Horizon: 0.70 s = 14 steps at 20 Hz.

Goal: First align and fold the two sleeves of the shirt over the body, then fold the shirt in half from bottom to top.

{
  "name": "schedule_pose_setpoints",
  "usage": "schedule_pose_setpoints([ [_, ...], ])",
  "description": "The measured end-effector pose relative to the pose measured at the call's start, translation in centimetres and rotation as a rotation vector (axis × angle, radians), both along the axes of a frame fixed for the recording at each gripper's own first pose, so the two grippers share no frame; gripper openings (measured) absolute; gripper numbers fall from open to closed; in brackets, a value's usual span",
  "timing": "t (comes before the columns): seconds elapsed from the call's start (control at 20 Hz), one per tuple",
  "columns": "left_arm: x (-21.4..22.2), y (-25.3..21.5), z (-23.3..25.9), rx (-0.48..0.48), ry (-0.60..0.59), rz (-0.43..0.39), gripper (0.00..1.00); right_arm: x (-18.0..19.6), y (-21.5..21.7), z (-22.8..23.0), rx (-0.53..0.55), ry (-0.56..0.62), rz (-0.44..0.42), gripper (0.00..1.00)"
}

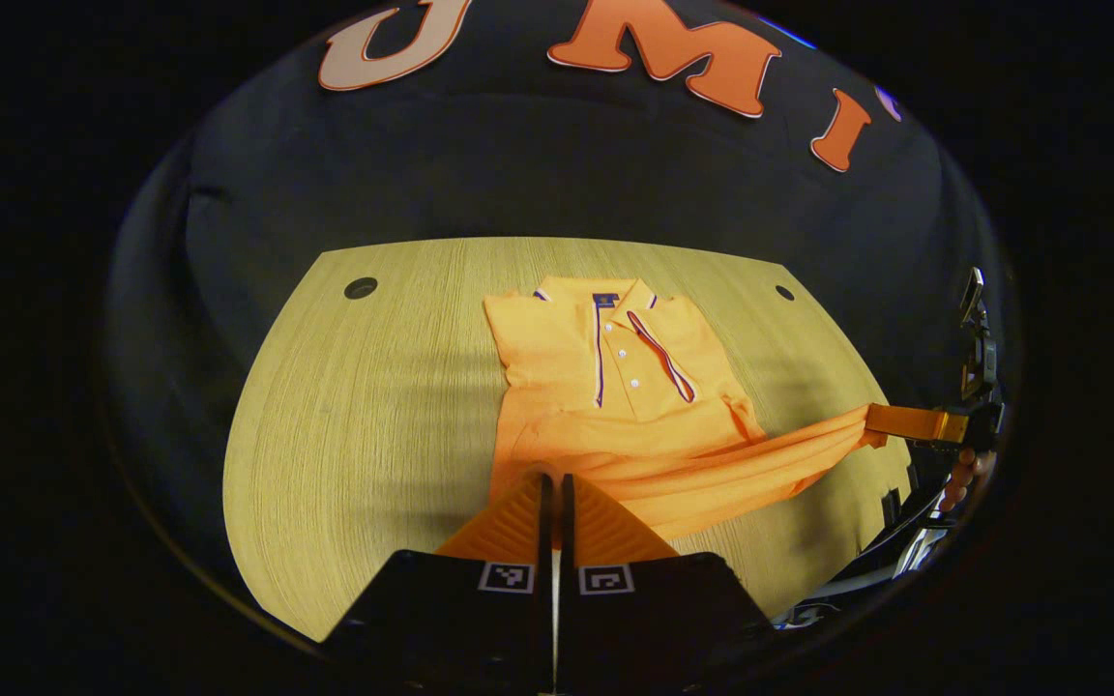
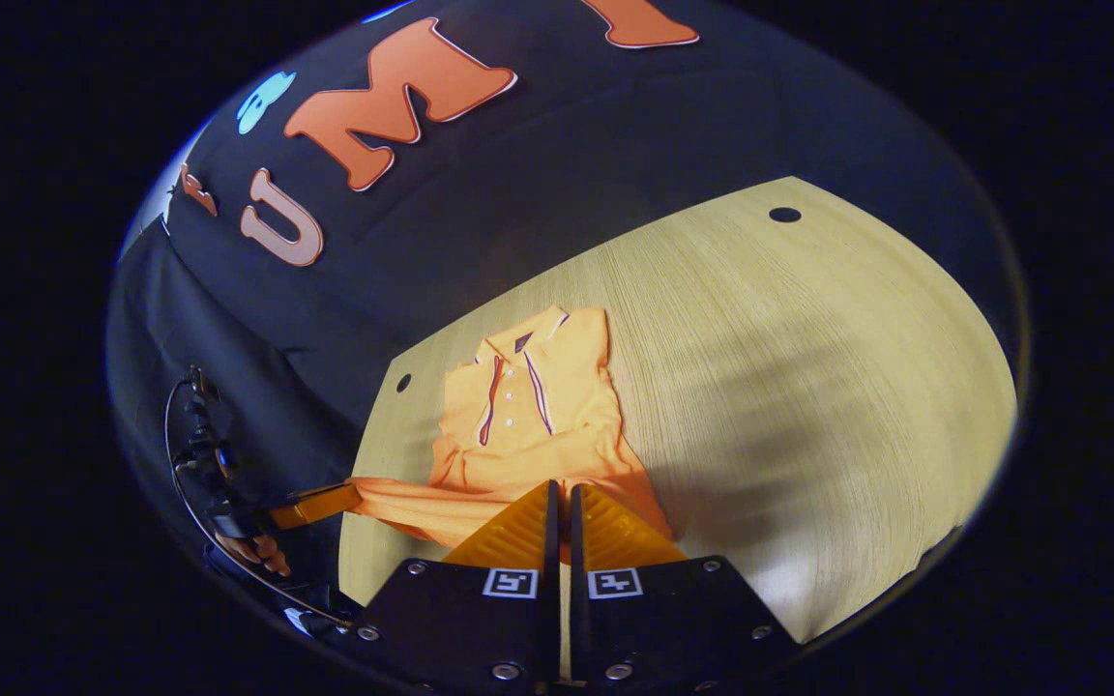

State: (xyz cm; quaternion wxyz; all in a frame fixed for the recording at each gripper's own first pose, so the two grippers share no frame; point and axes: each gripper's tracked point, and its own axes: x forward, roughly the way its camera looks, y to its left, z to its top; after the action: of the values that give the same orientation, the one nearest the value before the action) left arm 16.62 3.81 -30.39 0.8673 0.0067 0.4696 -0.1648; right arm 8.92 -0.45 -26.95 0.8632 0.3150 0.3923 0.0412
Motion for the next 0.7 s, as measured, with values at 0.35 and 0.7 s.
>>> schedule_pose_setpoints([
  [0.35, 8.6, -0.1, 0.7, -0.017, -0.039, -0.016, 0.02, 7.1, 0.2, 1.9, -0.062, -0.027, -0.014, 0.05],
  [0.7, 16.5, -0.3, -0.3, -0.025, -0.050, -0.024, 0.02, 14.3, 0.2, 1.1, -0.131, 0.002, 0.002, 0.05],
])
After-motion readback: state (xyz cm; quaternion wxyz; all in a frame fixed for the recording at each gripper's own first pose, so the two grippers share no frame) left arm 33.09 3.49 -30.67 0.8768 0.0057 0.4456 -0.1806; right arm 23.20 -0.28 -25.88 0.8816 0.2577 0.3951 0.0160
